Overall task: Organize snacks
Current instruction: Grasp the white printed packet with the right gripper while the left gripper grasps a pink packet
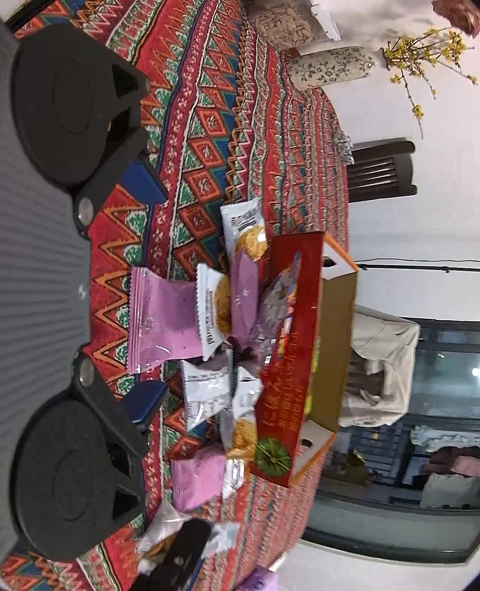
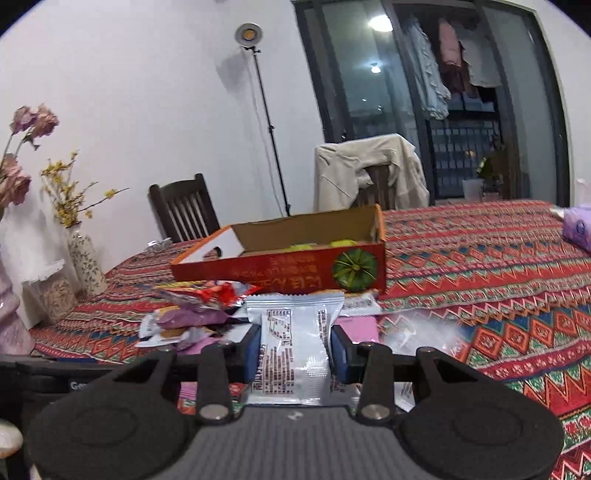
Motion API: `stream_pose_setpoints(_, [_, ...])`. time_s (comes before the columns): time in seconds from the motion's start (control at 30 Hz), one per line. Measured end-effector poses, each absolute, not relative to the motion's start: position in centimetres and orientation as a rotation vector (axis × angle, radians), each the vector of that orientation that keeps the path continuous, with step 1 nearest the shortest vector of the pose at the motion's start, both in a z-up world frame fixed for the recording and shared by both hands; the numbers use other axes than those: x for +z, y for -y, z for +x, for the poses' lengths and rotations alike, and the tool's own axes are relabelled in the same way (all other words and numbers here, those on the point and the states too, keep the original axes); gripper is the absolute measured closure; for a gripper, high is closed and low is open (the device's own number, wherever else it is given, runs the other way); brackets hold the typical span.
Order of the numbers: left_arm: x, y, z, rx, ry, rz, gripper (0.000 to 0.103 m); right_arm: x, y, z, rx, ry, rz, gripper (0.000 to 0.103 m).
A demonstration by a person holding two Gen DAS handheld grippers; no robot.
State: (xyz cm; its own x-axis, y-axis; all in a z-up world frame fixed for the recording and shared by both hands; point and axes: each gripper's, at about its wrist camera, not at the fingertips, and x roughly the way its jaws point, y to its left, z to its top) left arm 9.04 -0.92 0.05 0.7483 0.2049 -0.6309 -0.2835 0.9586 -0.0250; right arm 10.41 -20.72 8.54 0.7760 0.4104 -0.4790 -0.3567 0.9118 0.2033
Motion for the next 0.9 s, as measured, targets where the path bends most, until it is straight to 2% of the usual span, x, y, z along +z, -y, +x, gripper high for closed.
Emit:
stream_pose_setpoints(0.23, [-1.2, 1.5, 11.8, 0.324, -0.692, -0.112, 0.003, 7.0, 21.6, 11.4, 0.396, -0.559, 0.125, 0.065])
stream_pose_setpoints(0.33, [-1.7, 1.6, 13.0, 0.314, -0.708, -0.103, 0.016, 6.7, 21.6, 11.9, 0.396, -0.569, 0.132, 0.065])
stream_pose_setpoints(0.4, [-1.9, 1.7, 13.5, 0.308, -0.708, -0.106, 0.033, 6.7, 21.6, 12.0, 0.405, -0.568, 0.131, 0.065])
stream_pose_setpoints(0.47, [-2.2, 1.6, 14.0, 0.28, -0.703, -0.128, 0.042, 6.4, 21.6, 11.9, 0.41, -0.566, 0.123, 0.065])
stream_pose_setpoints(0.9, [-1.0, 1.6, 9.0, 0.231, -0.637, -0.158, 0.043, 6.5, 21.3, 11.3, 0.411, -0.562, 0.133, 0.065])
